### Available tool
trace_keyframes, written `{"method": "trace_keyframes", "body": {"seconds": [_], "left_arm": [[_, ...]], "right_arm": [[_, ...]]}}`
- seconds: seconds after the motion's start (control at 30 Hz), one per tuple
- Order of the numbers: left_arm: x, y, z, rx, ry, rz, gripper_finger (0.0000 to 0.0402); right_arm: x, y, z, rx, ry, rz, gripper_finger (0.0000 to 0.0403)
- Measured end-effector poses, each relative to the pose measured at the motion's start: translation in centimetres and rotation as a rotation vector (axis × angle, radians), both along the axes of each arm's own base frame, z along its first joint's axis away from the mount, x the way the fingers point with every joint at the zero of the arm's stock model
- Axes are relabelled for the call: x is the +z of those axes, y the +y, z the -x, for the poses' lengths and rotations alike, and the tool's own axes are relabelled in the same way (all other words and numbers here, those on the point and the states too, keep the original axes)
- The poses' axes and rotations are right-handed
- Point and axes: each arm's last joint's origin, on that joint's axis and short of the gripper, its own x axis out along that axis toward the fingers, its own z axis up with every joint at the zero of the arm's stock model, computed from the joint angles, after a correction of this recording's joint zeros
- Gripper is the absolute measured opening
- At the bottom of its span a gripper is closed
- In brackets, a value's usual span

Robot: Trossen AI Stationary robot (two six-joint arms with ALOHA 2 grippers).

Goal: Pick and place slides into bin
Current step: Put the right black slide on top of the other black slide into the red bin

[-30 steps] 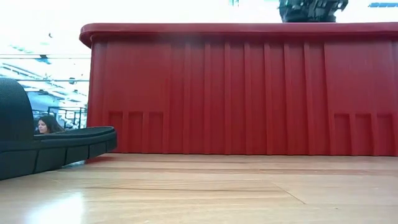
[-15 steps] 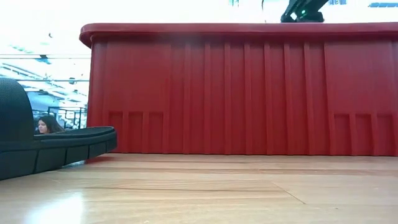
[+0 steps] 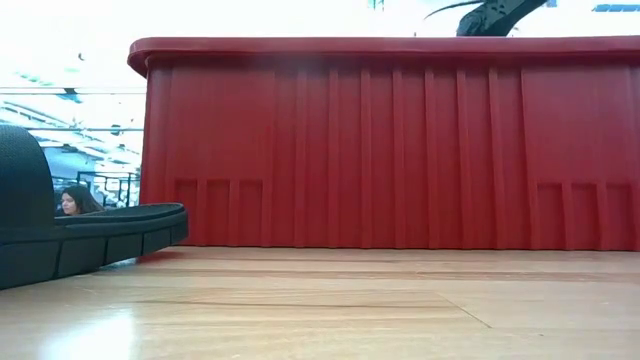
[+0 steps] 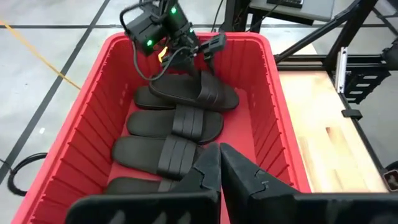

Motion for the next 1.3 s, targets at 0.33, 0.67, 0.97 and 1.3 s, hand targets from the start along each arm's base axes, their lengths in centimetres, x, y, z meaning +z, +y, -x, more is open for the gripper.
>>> {"method": "trace_keyframes", "body": {"seconds": [0.33, 0.67, 0.97, 1.3], "left_arm": [[0.1, 0.0, -0.1, -0.011, -0.015, 0.002, 0.0020], [0.3, 0.0, -0.2, -0.012, -0.035, -0.009, 0.0002], [0.3, 0.0, -0.2, 0.002, -0.040, 0.012, 0.0018], [0.3, -0.3, -0.3, 0.002, -0.039, 0.037, 0.0009]], "right_arm": [[-2.9, 0.6, 1.0, -0.005, 0.139, 0.035, 0.0139], [-0.1, 0.5, 1.5, 0.078, 0.171, 0.137, 0.0008], [-0.8, -1.0, 1.7, 0.016, 0.157, 0.148, 0.0004], [-1.0, -1.3, 1.5, -0.052, 0.162, 0.163, 0.0003]]}}
